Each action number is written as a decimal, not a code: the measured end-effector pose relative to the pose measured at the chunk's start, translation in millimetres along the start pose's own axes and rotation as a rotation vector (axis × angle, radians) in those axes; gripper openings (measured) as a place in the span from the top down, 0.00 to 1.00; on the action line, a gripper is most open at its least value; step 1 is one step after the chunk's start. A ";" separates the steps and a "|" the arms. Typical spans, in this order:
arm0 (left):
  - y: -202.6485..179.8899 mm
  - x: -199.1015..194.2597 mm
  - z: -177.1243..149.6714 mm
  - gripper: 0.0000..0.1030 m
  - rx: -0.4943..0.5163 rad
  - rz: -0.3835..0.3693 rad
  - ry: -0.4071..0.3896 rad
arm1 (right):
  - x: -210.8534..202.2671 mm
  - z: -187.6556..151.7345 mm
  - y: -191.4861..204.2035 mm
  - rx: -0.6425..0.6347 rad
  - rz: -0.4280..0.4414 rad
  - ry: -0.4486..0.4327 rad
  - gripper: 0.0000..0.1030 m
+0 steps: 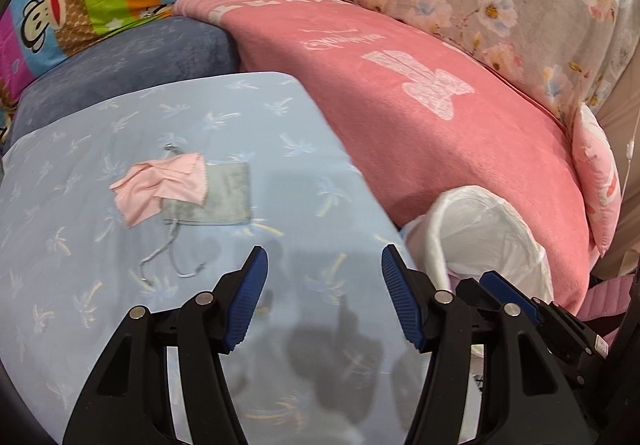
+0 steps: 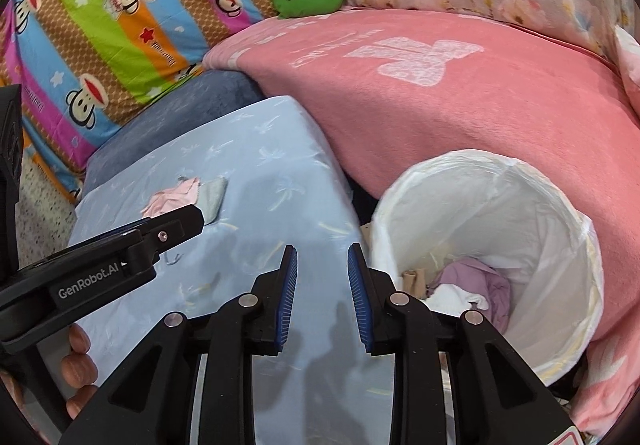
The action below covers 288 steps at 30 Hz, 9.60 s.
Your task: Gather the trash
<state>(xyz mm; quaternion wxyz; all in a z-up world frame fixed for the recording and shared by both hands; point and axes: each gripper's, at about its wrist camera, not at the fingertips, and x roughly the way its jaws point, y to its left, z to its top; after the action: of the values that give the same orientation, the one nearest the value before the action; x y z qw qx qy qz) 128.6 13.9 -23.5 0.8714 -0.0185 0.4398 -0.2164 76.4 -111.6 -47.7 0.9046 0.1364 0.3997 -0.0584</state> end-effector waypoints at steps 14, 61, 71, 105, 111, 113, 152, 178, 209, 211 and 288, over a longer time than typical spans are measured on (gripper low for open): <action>113.2 6.4 -0.2 0.31 -0.119 0.168 0.004 | 60.7 -0.4 73.6 -0.087 0.070 0.090 0.67; 145.7 63.3 32.1 0.96 -0.149 0.132 0.044 | 142.9 4.2 126.1 -0.093 0.135 0.148 0.97; 95.8 23.1 21.0 0.96 -0.090 0.099 -0.007 | 74.5 2.7 93.1 -0.035 0.145 0.057 0.97; -106.9 -9.6 -7.3 0.95 0.193 -0.053 -0.044 | -72.4 -13.7 -88.6 0.193 0.025 -0.164 0.97; -132.1 -3.5 -9.9 0.95 0.222 -0.077 -0.022 | -81.0 -15.7 -115.6 0.226 -0.003 -0.179 0.97; -141.2 -0.7 -10.5 0.95 0.233 -0.086 -0.014 | -83.8 -15.4 -124.3 0.235 -0.012 -0.185 0.97; -144.0 5.9 -7.2 0.45 0.213 -0.045 -0.039 | -79.3 -4.2 -144.8 0.214 -0.045 -0.181 0.89; -113.1 -3.5 -46.3 0.29 0.225 0.113 -0.050 | -87.0 -36.3 -120.0 0.086 -0.167 -0.108 0.47; -100.3 -10.4 -75.9 0.10 0.203 0.170 -0.029 | -91.5 -66.5 -118.8 0.033 -0.224 -0.079 0.16; -99.5 -10.0 -77.0 0.10 0.200 0.173 -0.026 | -91.0 -68.0 -119.8 0.037 -0.224 -0.078 0.15; -96.8 -12.4 -96.6 0.07 0.143 0.260 -0.014 | -89.6 -86.9 -116.7 -0.002 -0.312 -0.052 0.06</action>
<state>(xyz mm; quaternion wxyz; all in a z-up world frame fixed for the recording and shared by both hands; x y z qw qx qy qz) 12.5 -53.7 -51.7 0.8944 0.0989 0.4157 -0.1325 -70.5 -198.0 -60.7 0.8947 0.0703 0.3925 -0.2014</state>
